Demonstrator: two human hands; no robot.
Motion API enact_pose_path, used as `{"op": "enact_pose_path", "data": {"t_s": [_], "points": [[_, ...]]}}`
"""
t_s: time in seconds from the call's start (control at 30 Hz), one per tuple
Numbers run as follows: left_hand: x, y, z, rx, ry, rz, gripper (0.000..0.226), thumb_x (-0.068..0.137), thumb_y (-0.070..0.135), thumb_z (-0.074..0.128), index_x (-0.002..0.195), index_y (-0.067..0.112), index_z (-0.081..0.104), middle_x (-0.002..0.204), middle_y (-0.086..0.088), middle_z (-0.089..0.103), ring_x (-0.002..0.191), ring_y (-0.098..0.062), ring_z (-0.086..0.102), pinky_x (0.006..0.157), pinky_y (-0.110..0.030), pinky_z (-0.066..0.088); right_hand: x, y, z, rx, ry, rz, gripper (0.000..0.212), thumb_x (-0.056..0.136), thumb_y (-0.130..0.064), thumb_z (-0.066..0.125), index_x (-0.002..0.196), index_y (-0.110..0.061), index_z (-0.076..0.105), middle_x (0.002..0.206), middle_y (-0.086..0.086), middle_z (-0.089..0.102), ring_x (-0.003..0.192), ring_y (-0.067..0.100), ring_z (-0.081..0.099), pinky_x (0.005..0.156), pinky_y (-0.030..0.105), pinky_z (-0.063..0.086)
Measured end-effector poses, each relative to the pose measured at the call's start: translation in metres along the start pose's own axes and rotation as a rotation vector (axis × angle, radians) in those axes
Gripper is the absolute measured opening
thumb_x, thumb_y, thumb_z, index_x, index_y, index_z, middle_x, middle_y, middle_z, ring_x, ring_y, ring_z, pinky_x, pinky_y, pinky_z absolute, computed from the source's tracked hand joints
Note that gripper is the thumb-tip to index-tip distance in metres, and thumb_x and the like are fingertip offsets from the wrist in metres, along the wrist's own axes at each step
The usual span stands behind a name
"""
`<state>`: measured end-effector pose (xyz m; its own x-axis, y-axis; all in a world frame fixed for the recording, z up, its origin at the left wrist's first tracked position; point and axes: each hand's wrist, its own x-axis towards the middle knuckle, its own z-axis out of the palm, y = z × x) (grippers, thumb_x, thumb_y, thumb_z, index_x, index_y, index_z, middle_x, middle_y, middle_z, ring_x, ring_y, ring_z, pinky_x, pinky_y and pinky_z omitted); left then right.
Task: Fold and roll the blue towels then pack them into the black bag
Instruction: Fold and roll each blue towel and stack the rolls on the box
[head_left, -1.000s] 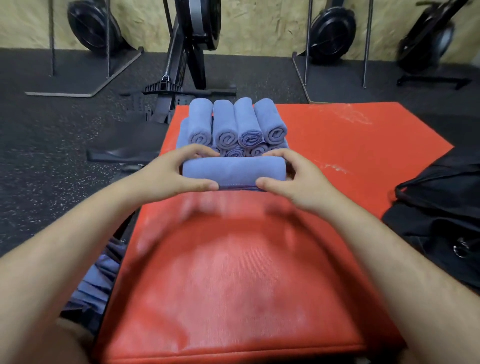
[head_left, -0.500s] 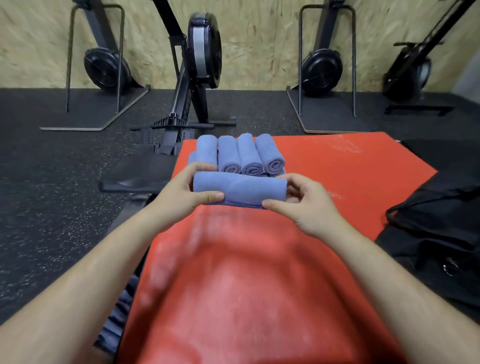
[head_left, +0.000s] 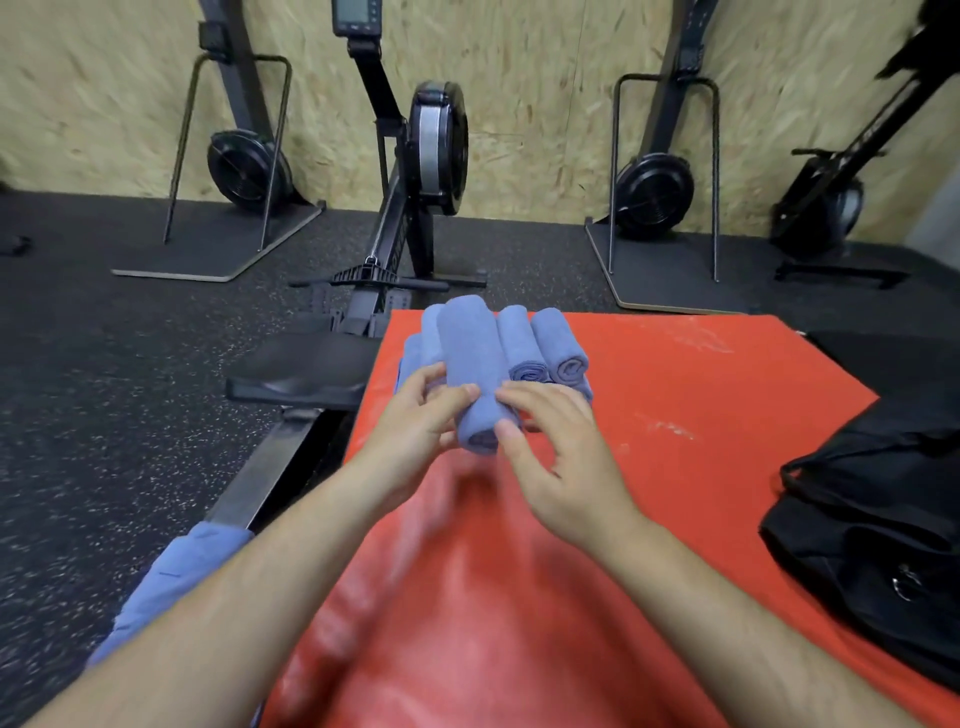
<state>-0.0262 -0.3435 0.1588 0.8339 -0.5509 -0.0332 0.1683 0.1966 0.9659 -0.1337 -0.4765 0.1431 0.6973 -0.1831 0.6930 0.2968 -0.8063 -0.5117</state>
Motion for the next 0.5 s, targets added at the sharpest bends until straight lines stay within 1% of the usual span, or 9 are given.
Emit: {"op": "enact_pose_path", "data": {"t_s": [0.07,0.13,0.2,0.27,0.3,0.33,0.4,0.47,0.5], "points": [[0.005,0.004,-0.003,-0.01,0.011,0.034,0.038,0.092,0.011,0.064,0.129,0.01,0.056,0.119,-0.015,0.069,0.094,-0.028,0.071,0.069,-0.039,0.059,0.016,-0.006,0.001,0.196,0.004,0.249,0.022,0.099,-0.023,0.059,0.119,-0.028,0.066,0.124,-0.007,0.063,0.114,0.003,0.059,0.096,0.031,0.052],[0.01,0.005,-0.005,0.005,0.018,0.039,0.044,0.087,0.017,0.066,0.13,0.011,0.055,0.117,-0.013,0.07,0.097,-0.028,0.071,0.075,-0.042,0.058,0.032,-0.01,0.005,0.445,-0.109,0.551,0.027,0.098,-0.023,0.06,0.111,-0.047,0.06,0.112,-0.015,0.068,0.105,0.003,0.066,0.097,0.041,0.054],[0.017,0.006,-0.007,0.051,0.043,0.064,0.035,0.093,0.016,0.065,0.127,0.013,0.054,0.109,-0.006,0.073,0.096,-0.025,0.072,0.078,-0.042,0.058,0.044,-0.009,0.012,0.622,-0.151,0.719,0.029,0.098,-0.022,0.061,0.107,-0.05,0.06,0.101,-0.014,0.073,0.103,0.013,0.071,0.095,0.051,0.054],[0.025,0.006,-0.007,0.085,0.071,0.094,0.026,0.098,0.016,0.061,0.122,0.015,0.051,0.091,0.006,0.076,0.087,-0.017,0.073,0.076,-0.039,0.058,0.055,-0.01,0.018,0.69,-0.13,0.776,0.032,0.098,-0.016,0.059,0.117,-0.041,0.059,0.097,-0.01,0.074,0.1,0.017,0.072,0.091,0.053,0.056],[0.03,0.007,-0.007,0.118,0.079,0.114,0.024,0.098,0.018,0.061,0.12,0.017,0.05,0.085,0.011,0.075,0.083,-0.012,0.072,0.073,-0.031,0.056,0.061,-0.009,0.021,0.696,-0.117,0.791,0.034,0.098,-0.011,0.058,0.124,-0.033,0.057,0.094,-0.006,0.073,0.096,0.017,0.073,0.089,0.051,0.058],[0.035,0.007,-0.008,0.162,0.088,0.137,0.022,0.099,0.02,0.061,0.119,0.02,0.051,0.085,0.013,0.074,0.082,-0.007,0.07,0.071,-0.023,0.054,0.068,-0.005,0.026,0.686,-0.105,0.799,0.037,0.098,-0.007,0.056,0.128,-0.027,0.055,0.091,-0.003,0.073,0.092,0.016,0.073,0.088,0.049,0.059],[0.049,0.007,-0.01,0.233,0.116,0.166,0.021,0.098,0.028,0.062,0.119,0.025,0.056,0.103,0.01,0.071,0.09,-0.005,0.067,0.07,-0.015,0.049,0.08,0.003,0.035,0.648,-0.088,0.815,0.038,0.096,-0.007,0.055,0.132,-0.02,0.053,0.093,0.005,0.074,0.087,0.017,0.074,0.084,0.047,0.06],[0.065,0.005,-0.013,0.303,0.177,0.165,0.028,0.097,0.039,0.062,0.123,0.029,0.061,0.121,0.0,0.059,0.099,-0.007,0.062,0.074,-0.015,0.048,0.092,0.011,0.044,0.59,-0.082,0.823,0.039,0.095,-0.012,0.056,0.133,-0.019,0.052,0.096,0.009,0.074,0.088,0.022,0.075,0.083,0.049,0.06],[0.072,0.004,-0.015,0.34,0.202,0.17,0.032,0.096,0.042,0.063,0.125,0.031,0.061,0.123,-0.002,0.055,0.103,-0.009,0.06,0.079,-0.018,0.048,0.098,0.015,0.048,0.556,-0.072,0.823,0.036,0.095,-0.013,0.056,0.131,-0.019,0.052,0.093,0.008,0.073,0.087,0.023,0.074,0.083,0.049,0.06]]}}
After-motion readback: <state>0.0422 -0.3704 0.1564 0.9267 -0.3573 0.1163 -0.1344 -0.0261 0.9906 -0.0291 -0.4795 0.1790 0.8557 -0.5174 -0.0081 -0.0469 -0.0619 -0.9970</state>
